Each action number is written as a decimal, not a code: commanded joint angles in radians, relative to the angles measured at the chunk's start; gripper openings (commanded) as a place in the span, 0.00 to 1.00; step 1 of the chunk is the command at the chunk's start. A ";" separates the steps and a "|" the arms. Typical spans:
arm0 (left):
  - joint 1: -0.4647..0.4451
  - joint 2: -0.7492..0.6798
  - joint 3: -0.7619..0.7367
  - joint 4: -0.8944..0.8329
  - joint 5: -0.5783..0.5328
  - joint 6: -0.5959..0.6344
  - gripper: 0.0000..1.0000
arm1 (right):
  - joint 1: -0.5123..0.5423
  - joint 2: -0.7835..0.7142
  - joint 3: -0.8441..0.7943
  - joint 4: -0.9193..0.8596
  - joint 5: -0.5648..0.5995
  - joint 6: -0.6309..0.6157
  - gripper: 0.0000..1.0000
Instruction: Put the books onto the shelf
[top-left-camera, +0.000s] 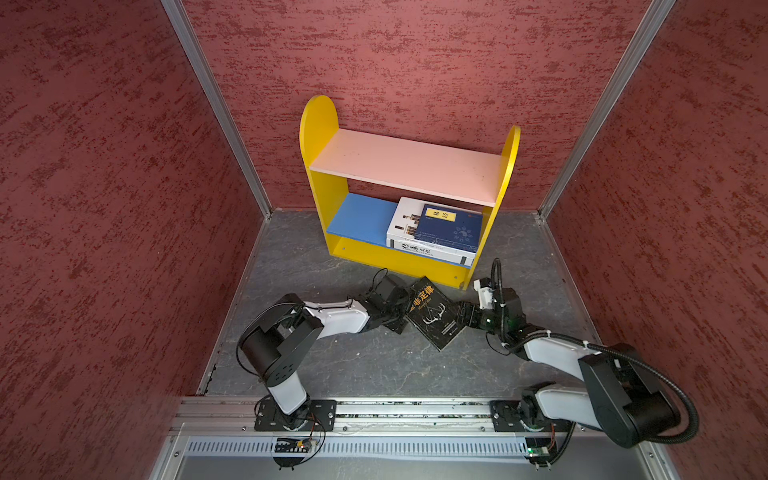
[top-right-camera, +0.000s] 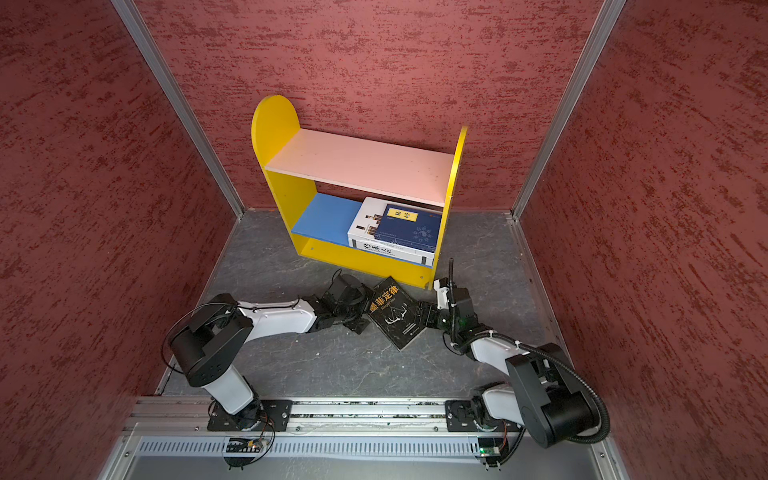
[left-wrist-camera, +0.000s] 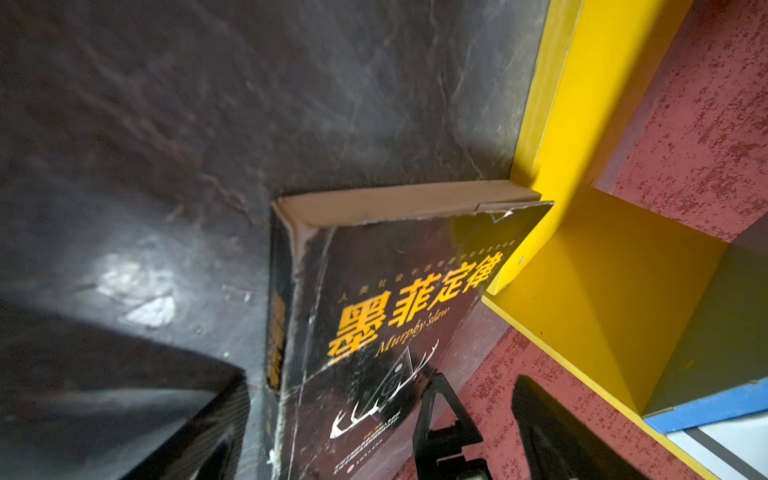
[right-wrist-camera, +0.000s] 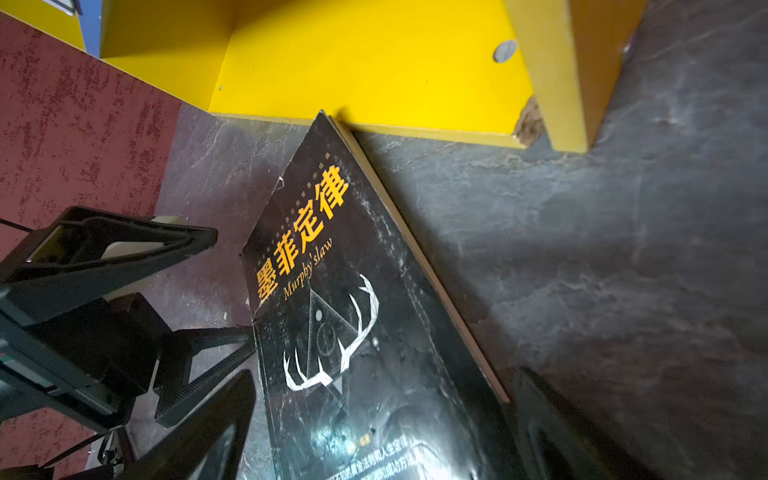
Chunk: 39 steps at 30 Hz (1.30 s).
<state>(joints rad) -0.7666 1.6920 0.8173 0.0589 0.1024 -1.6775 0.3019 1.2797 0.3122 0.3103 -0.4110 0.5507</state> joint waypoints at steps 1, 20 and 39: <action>0.009 0.012 0.002 -0.117 -0.025 0.058 0.98 | 0.005 -0.006 0.001 -0.044 0.071 0.028 0.98; 0.038 0.064 -0.036 0.069 0.101 0.091 0.94 | 0.025 0.266 0.027 0.196 -0.033 0.217 0.73; 0.095 0.031 -0.120 0.845 0.300 0.244 0.86 | 0.101 0.394 0.064 0.224 -0.086 0.282 0.54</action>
<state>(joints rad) -0.6701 1.7367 0.6346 0.5571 0.3759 -1.4693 0.3367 1.6276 0.3851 0.6624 -0.4000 0.7815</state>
